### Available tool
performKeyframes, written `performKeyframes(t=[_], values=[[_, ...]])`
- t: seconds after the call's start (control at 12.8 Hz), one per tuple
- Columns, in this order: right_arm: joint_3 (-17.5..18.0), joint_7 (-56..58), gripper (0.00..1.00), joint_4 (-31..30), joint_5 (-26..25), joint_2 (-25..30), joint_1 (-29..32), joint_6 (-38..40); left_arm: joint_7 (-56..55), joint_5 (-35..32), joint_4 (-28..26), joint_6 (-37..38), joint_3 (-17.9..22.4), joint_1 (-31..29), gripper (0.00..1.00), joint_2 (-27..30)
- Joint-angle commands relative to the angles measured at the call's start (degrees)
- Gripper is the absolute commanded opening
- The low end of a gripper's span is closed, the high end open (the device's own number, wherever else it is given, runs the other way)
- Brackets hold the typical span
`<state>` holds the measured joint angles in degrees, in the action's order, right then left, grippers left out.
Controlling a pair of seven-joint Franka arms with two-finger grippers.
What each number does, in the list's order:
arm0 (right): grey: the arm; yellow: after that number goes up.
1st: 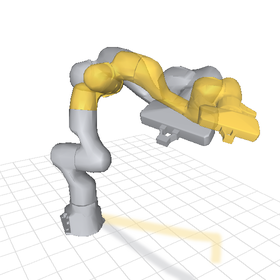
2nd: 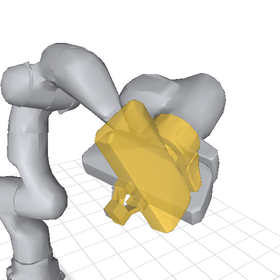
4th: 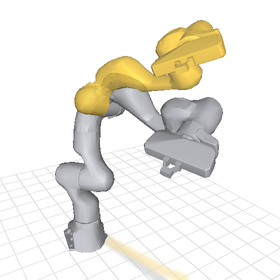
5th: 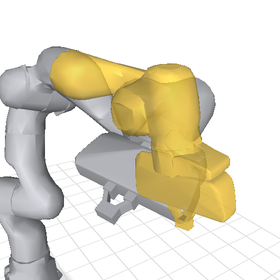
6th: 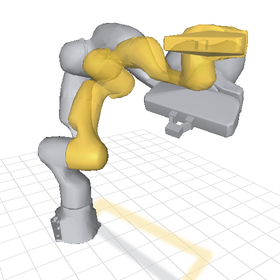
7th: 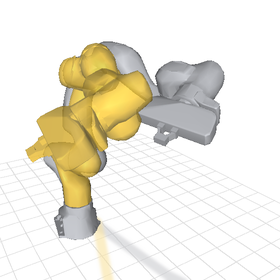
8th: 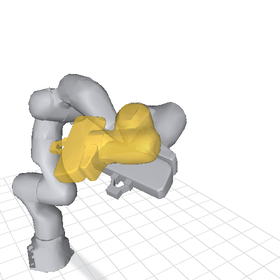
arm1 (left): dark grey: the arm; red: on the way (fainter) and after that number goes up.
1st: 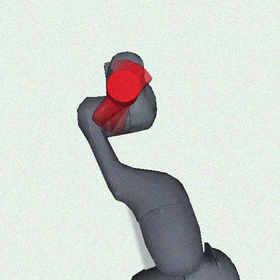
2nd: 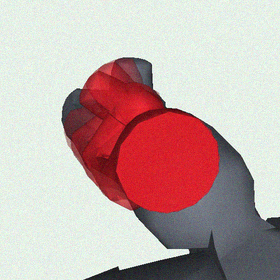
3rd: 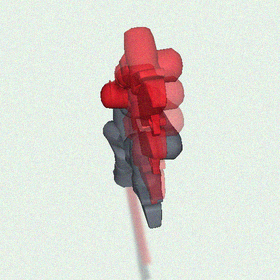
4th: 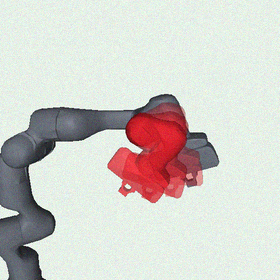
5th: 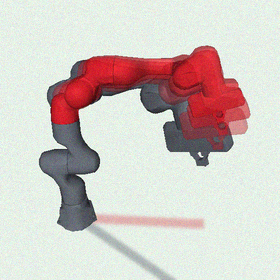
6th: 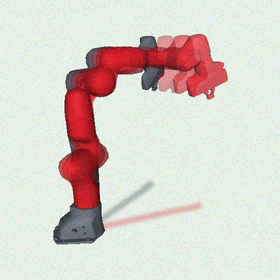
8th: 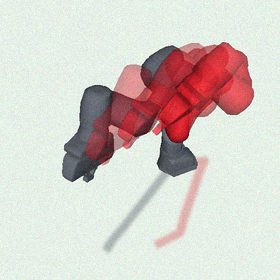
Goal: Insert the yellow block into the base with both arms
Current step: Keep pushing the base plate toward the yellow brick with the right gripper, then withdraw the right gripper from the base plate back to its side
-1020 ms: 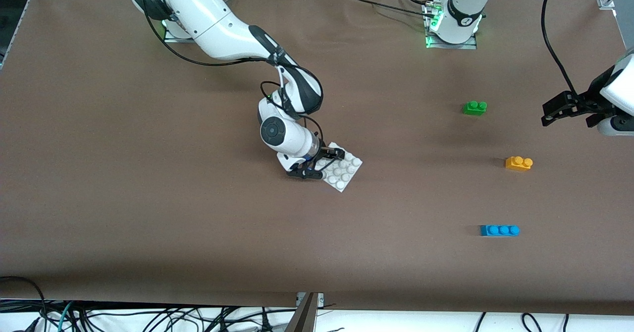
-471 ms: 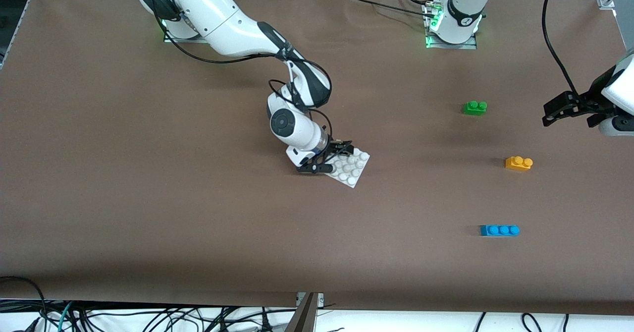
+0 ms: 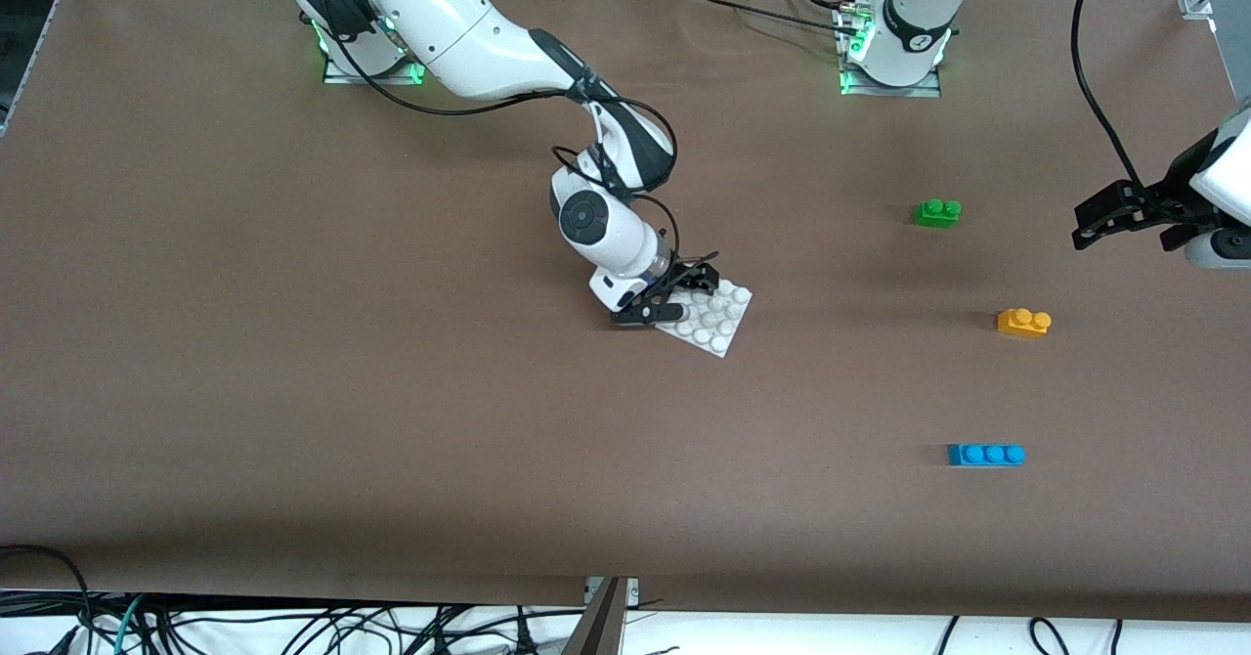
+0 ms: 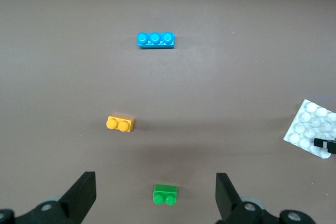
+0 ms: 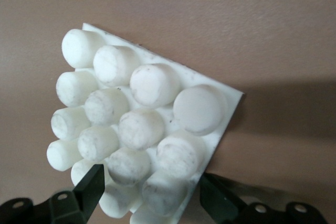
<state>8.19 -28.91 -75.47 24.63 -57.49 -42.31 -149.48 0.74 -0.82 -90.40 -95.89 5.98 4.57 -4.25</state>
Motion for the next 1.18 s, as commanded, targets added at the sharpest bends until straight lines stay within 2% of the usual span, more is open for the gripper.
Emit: performKeyframes(t=[0.0,0.16,0.47,0.63,0.71,0.94,1.1], values=[[-0.1,0.3,0.84,3.2,0.2,-1.7,-1.6,-0.6,0.5,0.3,1.3,0.2,0.2,-0.4,1.0,-0.6],[-0.5,1.1,0.86,4.0,0.2,-1.5,-1.6,-0.6,0.5,0.3,1.3,0.2,0.2,-0.4,1.0,-0.6],[-0.9,6.8,0.9,4.7,0.1,-0.8,3.5,2.7,0.5,0.3,1.3,0.2,0.2,-0.4,1.0,-0.6],[-0.9,8.5,0.92,4.7,0.0,0.9,6.2,7.8,0.5,0.3,1.3,0.2,0.2,-0.4,1.0,-0.6],[-1.0,9.4,0.99,4.7,0.0,1.8,7.7,10.8,0.5,0.3,1.3,0.2,0.2,-0.4,1.0,-0.6],[-1.3,9.6,1.0,4.4,-0.3,5.1,12.4,19.0,0.5,0.3,1.3,0.2,0.2,-0.4,1.0,-0.6],[-4.1,9.7,1.0,3.9,-0.3,8.1,15.3,27.3,0.5,0.3,1.3,0.2,0.2,-0.4,1.0,-0.6]])
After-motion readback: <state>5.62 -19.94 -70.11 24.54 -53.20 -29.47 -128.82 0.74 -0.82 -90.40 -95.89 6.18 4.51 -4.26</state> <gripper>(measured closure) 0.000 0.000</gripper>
